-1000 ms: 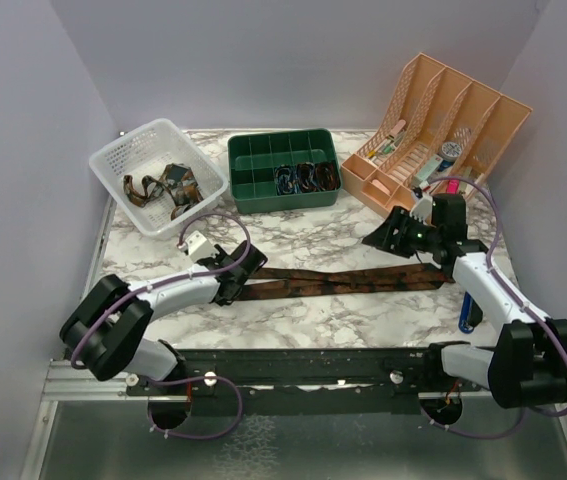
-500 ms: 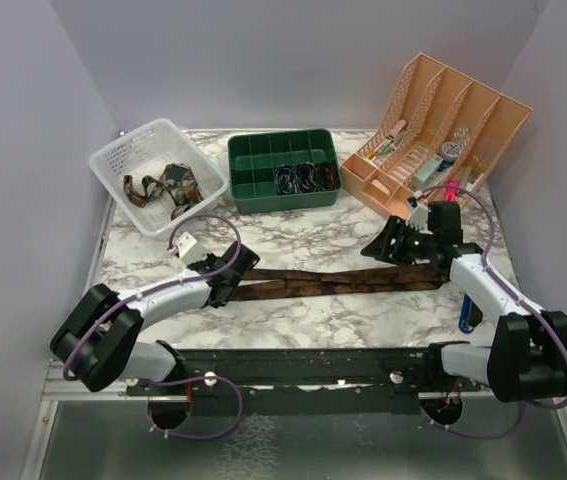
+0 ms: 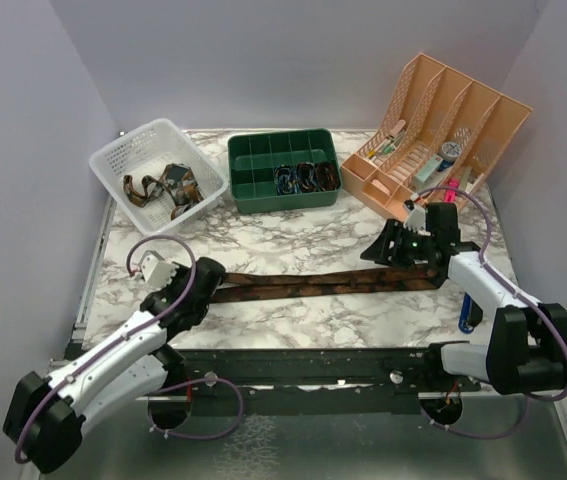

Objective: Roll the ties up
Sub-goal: Flatten out the tie at the center of the board.

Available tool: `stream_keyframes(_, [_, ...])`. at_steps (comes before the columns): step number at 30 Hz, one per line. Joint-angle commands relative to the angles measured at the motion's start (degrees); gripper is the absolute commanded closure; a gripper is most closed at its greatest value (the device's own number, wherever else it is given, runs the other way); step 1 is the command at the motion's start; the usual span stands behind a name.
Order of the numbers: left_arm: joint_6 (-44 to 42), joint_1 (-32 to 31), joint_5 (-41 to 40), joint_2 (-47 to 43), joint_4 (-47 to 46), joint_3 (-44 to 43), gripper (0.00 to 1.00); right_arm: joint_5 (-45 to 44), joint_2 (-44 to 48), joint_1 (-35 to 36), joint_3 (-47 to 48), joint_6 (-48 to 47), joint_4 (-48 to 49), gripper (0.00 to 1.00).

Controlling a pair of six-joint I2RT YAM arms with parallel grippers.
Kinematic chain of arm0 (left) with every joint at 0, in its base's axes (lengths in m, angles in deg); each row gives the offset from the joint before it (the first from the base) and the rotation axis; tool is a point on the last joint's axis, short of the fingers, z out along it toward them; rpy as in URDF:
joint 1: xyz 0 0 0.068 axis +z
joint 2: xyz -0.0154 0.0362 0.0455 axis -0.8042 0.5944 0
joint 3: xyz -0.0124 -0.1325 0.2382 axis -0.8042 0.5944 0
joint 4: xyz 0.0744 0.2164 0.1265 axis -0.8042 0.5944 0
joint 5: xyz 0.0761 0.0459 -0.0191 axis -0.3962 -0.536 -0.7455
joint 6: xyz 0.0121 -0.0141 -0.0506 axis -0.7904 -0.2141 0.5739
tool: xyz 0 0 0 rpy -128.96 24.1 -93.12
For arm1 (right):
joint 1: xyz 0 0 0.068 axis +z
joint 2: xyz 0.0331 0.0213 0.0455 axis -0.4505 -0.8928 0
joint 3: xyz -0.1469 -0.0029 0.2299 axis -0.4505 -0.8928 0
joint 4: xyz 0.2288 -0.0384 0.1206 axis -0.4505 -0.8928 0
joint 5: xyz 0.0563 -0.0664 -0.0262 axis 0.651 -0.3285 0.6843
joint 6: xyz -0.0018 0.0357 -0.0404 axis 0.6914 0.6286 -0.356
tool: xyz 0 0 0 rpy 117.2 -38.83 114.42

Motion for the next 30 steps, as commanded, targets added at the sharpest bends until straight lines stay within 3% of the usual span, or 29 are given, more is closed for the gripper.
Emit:
stream_keyframes(1, [4.4, 0.4, 2.8, -8.0, 6.0, 4.5, 1.0, -1.2, -1.8, 0.4, 2.1, -1.9, -3.0, 0.41])
stream_keyframes(15, [12.2, 0.3, 5.6, -17.2, 10.5, 11.5, 1.0, 0.0, -2.4, 0.3, 1.3, -0.7, -2.3, 0.41])
stream_keyframes(17, [12.3, 0.3, 5.7, -17.5, 10.6, 12.0, 0.91, 0.3, -2.4, 0.3, 1.3, -0.6, -2.2, 0.41])
stream_keyframes(21, [12.9, 0.3, 6.5, -18.6, 12.4, 12.3, 0.9, -0.1, -2.4, 0.3, 1.7, -1.0, -2.8, 0.41])
stream_keyframes(23, [13.0, 0.4, 6.7, -19.6, 13.4, 12.5, 1.0, -0.7, -2.7, 0.3, 1.7, -1.3, -3.3, 0.41])
stream_keyframes(30, [8.7, 0.4, 4.9, -24.8, 15.6, 12.7, 1.0, -2.9, -3.5, 2.2, 2.3, -3.9, -7.5, 0.44])
